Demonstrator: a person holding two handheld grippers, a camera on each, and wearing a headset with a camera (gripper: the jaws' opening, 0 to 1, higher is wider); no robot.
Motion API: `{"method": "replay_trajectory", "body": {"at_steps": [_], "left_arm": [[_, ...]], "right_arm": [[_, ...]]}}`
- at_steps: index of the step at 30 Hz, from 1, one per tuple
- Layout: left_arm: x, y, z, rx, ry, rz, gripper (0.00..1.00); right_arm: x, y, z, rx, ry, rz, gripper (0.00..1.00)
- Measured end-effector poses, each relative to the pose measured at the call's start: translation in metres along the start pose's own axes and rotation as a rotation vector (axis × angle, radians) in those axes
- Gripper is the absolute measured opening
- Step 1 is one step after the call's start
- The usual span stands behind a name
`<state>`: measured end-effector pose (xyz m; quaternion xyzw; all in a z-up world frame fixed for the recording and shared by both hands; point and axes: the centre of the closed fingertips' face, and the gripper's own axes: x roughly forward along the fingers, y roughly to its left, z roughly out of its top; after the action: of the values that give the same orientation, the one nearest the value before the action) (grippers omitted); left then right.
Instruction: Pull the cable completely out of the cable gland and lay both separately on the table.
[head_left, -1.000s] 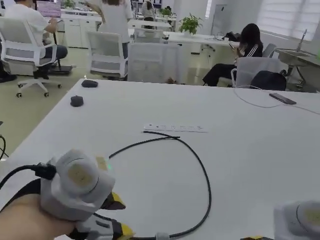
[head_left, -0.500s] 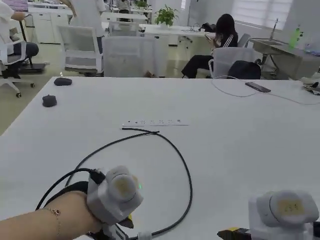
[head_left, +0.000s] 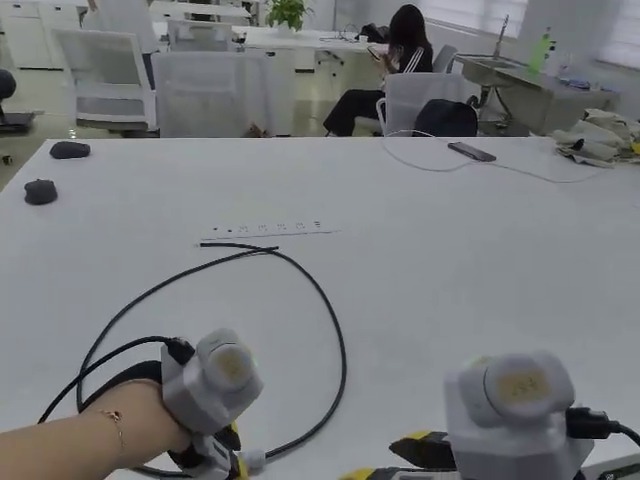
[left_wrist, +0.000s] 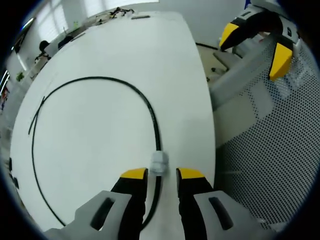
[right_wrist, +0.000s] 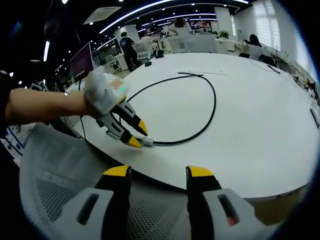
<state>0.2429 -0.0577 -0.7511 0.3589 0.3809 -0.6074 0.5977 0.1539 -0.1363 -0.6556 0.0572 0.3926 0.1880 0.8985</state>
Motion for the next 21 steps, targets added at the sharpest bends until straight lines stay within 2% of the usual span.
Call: {"method": "replay_trajectory", "body": {"at_steps": [2, 5, 9, 13, 14, 15, 21], "left_arm": [[0.001, 0.0, 0.004, -0.011, -0.014, -0.004, 0.24], [0.004, 0.002, 0.001, 0.018, 0.009, 0.003, 0.23], [0.009, 0.0, -0.003, 0.005, 0.021, -0.006, 0.2], [0.011, 0.002, -0.004, 0.035, 0.025, 0.01, 0.18], [0.012, 0.002, -0.005, 0.024, 0.031, 0.008, 0.17], [0.01, 0.001, -0.006, -0.001, 0.039, 0.002, 0.17], [-0.01, -0.001, 0.002, 0.004, 0.0, 0.011, 0.17]], "right_arm": [[0.0, 0.0, 0.0, 0.003, -0.002, 0.003, 0.45], [0.0, 0.0, 0.0, 0.002, -0.002, 0.004, 0.44], [0.0, 0.0, 0.0, 0.007, -0.005, 0.002, 0.44], [0.0, 0.0, 0.001, 0.006, -0.006, 0.003, 0.44], [0.0, 0.0, 0.001, 0.006, -0.006, 0.004, 0.44], [0.0, 0.0, 0.0, 0.006, -0.005, 0.004, 0.44], [0.0, 0.001, 0.0, 0.006, -0.005, 0.007, 0.43]]}}
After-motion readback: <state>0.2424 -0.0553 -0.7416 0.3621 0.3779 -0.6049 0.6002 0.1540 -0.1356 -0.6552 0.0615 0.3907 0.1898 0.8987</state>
